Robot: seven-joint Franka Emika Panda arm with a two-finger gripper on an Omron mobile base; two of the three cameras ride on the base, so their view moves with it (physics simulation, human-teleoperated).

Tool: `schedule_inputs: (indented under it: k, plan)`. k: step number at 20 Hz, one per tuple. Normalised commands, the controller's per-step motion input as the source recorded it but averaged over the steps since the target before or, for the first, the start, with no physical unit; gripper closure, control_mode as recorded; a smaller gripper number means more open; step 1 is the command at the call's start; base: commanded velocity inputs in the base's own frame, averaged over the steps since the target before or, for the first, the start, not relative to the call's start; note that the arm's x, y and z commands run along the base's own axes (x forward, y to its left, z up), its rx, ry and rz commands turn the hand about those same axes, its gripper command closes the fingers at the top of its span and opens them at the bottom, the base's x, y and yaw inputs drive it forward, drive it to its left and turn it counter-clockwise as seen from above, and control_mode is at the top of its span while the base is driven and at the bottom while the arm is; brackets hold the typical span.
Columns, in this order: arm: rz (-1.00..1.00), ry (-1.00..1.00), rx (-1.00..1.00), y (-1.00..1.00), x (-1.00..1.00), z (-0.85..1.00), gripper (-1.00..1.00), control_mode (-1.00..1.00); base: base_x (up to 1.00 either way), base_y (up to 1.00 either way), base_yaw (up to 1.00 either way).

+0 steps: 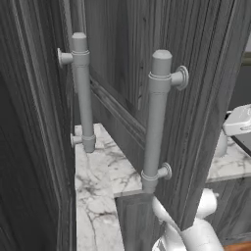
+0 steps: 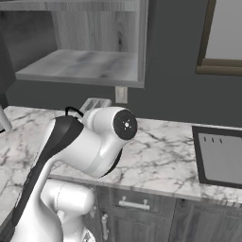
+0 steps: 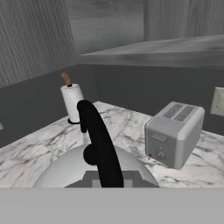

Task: Open the cabinet, pick the kettle from the cabinet, and place it in the sink.

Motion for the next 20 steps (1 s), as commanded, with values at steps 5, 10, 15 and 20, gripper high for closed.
schedule_inputs:
  k: [5,10,15,20]
  plan:
    - [0.00,0.00,0.00,0.00,0.00,0.00,1.00,1.00,-0.49,0.00,0.00]
    - [0.00,0.00,0.00,0.00,0.00,0.00,1.00,1.00,-0.16,-0.07,0.00]
    - [0.00,0.00,0.00,0.00,0.00,0.00,1.00,1.00,0.00,-0.40,0.02]
    - [0.00,0.00,0.00,0.00,0.00,0.00,1.00,1.00,-0.01,-0.52,0.04]
